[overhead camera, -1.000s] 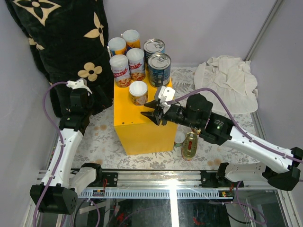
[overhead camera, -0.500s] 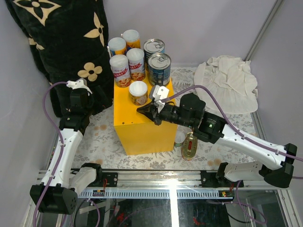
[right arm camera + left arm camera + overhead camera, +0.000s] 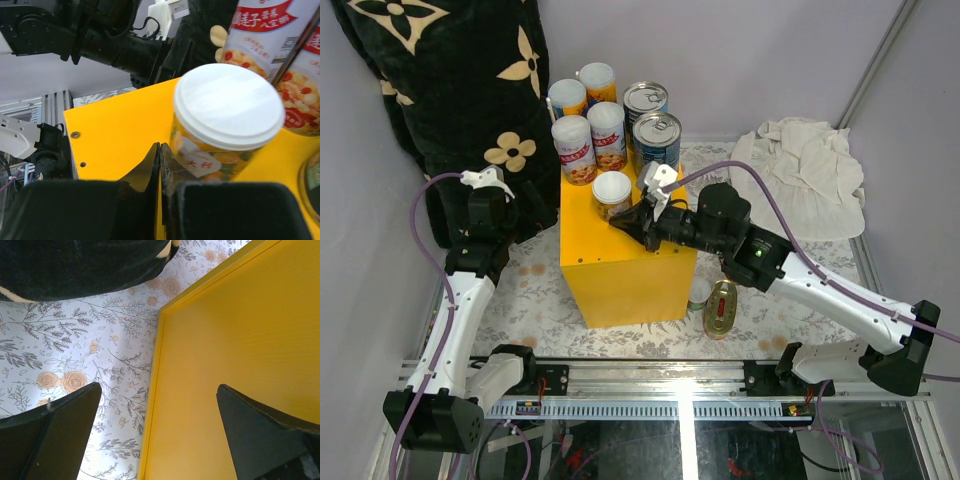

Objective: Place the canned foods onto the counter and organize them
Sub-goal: Place the canned food on the counter.

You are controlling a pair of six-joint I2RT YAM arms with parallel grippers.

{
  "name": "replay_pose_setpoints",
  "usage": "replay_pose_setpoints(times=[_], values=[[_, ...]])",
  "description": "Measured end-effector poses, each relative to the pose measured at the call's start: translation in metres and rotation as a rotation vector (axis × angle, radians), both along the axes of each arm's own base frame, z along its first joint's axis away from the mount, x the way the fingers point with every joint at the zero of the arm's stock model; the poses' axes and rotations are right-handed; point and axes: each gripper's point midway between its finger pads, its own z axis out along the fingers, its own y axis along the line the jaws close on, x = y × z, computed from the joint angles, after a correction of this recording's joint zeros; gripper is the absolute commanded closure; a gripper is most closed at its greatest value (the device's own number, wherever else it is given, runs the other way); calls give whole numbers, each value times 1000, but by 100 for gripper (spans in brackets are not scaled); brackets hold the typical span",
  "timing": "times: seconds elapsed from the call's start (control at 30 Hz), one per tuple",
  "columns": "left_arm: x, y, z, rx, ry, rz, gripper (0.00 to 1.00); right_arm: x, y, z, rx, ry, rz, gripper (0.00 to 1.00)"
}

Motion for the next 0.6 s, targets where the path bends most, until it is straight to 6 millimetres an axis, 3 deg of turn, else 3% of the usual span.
replay_pose_setpoints(times=[0.6], values=[[0, 0, 0, 4, -1, -2, 0, 33, 2, -10, 16, 77, 30, 100]])
